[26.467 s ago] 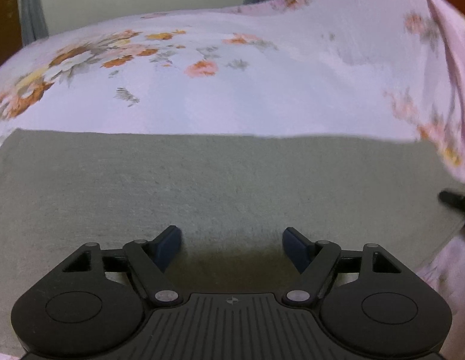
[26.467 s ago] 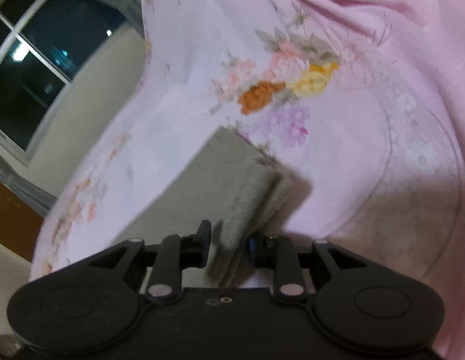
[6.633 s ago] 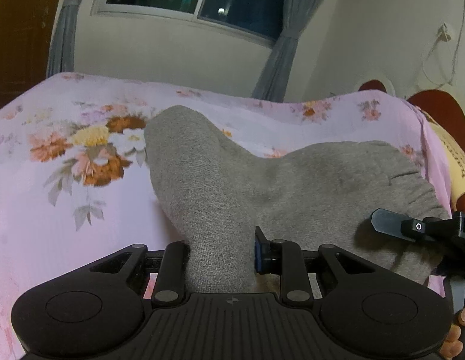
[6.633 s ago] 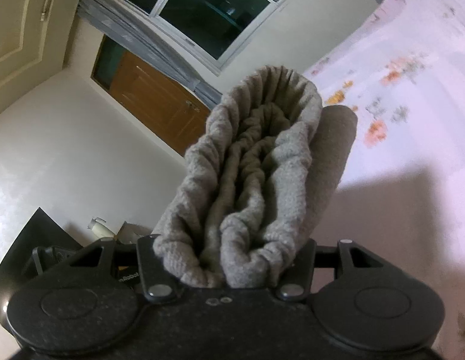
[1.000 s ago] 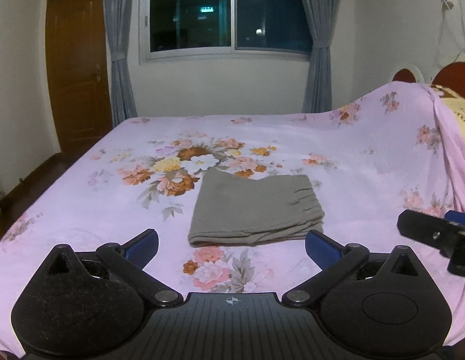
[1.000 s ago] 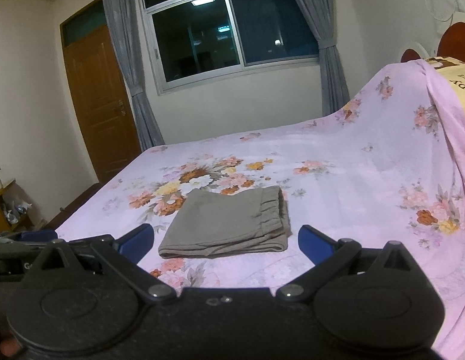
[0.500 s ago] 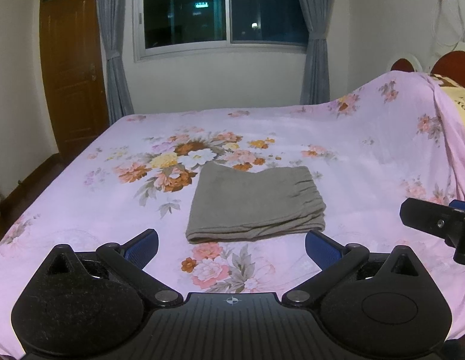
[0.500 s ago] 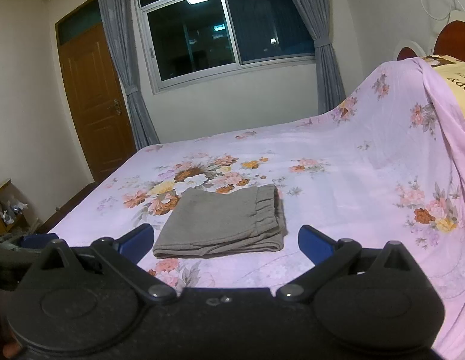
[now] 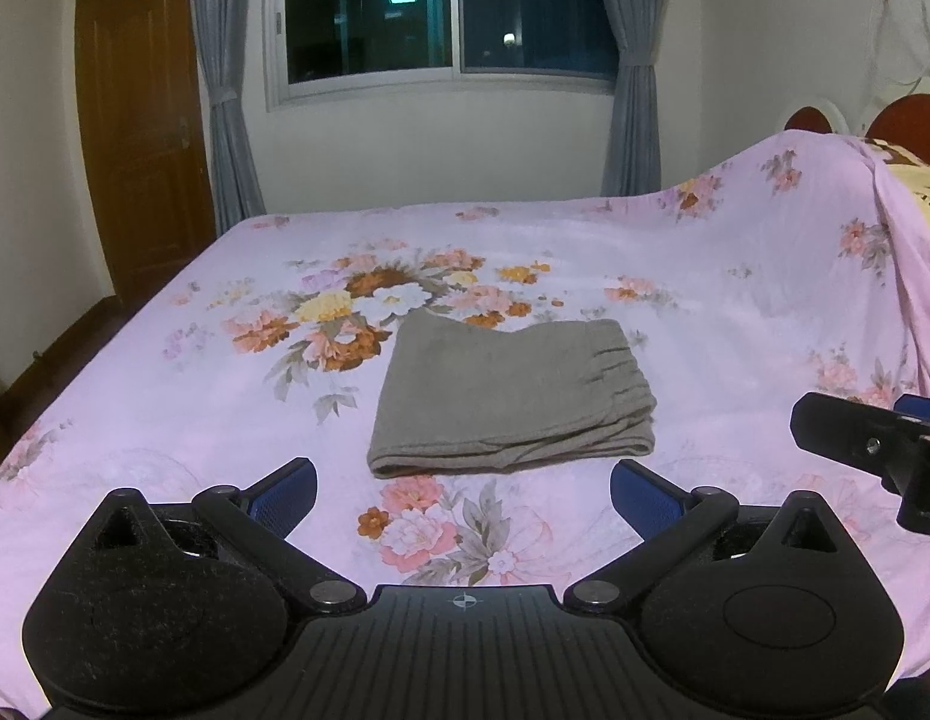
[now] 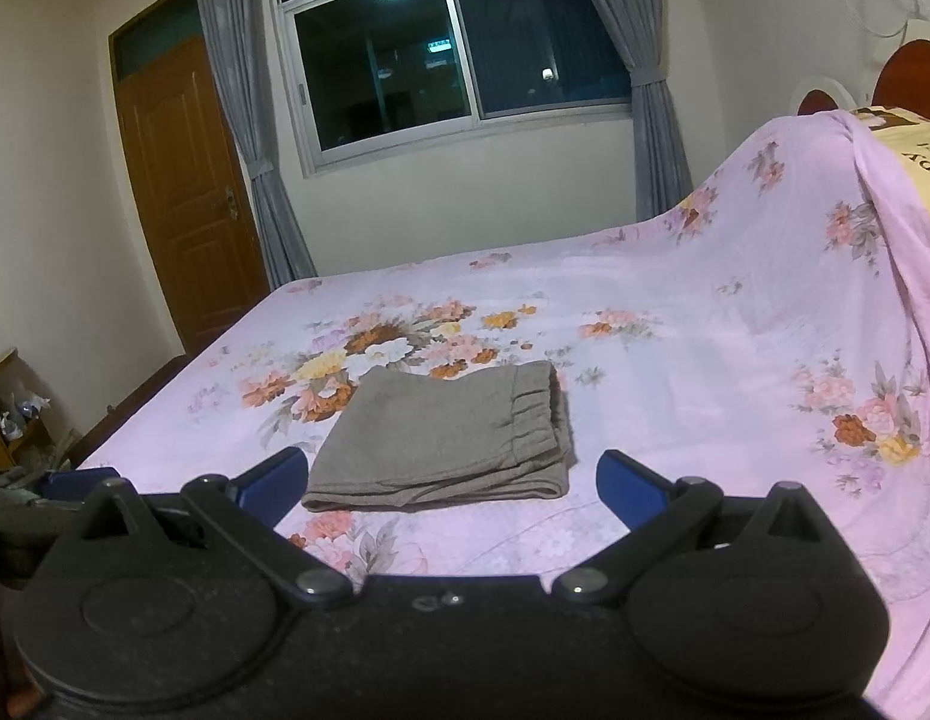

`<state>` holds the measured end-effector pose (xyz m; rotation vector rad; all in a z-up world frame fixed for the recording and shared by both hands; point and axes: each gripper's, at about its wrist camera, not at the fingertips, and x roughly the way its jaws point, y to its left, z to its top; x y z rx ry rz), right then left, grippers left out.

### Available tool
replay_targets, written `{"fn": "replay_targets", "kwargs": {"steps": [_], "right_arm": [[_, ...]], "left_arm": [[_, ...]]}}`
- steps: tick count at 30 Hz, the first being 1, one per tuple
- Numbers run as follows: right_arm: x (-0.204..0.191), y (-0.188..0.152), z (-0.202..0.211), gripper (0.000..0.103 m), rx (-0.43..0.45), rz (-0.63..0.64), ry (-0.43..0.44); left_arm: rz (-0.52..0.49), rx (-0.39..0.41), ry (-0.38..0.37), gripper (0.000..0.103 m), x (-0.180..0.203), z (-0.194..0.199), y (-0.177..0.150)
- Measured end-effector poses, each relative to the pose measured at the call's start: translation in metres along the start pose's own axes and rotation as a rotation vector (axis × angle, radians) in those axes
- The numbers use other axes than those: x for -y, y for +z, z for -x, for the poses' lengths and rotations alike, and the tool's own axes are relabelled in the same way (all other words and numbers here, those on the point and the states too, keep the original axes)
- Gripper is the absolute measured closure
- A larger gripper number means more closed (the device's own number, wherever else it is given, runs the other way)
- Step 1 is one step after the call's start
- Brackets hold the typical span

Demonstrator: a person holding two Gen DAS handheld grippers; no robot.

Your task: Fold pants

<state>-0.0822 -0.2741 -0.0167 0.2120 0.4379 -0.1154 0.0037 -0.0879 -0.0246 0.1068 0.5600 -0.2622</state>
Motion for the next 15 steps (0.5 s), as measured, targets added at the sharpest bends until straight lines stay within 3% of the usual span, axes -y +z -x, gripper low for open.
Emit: {"fn": "replay_targets", "kwargs": {"steps": [15], "right_arm": [[0.006,0.001,-0.025,0.000,-0.020,0.001,-0.013]], "left_arm": [[0.027,-0.001,-0.042,0.000,0.003,-0.028,0.005]]}}
